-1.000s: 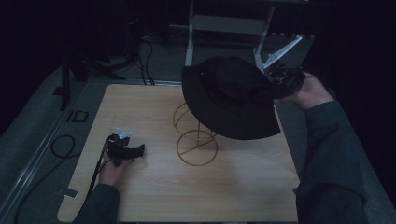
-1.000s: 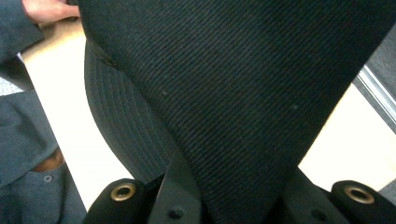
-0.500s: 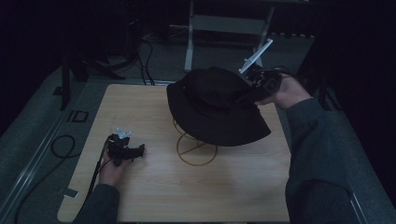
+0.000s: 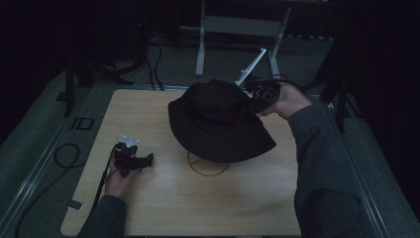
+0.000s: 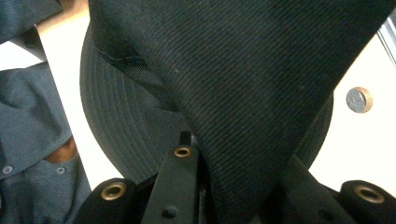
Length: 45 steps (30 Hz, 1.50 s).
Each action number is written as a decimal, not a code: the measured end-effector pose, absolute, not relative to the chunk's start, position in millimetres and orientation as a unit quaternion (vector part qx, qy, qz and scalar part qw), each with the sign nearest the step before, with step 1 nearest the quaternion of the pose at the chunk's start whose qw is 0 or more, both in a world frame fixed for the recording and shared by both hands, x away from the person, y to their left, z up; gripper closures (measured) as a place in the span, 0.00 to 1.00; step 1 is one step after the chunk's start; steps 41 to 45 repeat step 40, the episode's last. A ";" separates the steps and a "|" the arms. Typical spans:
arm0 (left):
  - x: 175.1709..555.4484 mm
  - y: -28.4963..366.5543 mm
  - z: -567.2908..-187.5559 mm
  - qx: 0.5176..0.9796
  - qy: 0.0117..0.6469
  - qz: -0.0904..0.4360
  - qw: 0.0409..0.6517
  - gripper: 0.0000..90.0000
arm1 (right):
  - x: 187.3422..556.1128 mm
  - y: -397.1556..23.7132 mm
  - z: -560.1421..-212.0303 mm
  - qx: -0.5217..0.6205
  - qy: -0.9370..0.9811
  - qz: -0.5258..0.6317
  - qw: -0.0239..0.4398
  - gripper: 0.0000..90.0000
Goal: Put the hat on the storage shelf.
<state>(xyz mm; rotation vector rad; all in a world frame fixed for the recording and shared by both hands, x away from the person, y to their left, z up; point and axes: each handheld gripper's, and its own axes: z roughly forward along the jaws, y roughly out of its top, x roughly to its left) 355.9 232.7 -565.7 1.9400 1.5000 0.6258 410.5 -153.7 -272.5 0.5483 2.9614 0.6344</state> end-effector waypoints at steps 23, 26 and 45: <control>355.9 232.7 -565.6 0.731 0.565 0.235 0.300 0.14 | 417.7 -142.7 -278.4 0.219 0.953 0.207 0.030 0.38; 355.9 232.7 -565.6 0.731 0.565 0.235 0.300 0.14 | 417.2 -146.9 -275.2 0.237 0.948 0.210 0.040 0.29; 355.9 232.6 -565.6 0.731 0.566 0.235 0.300 0.14 | 419.1 -163.3 -289.8 0.268 0.939 0.212 0.039 0.19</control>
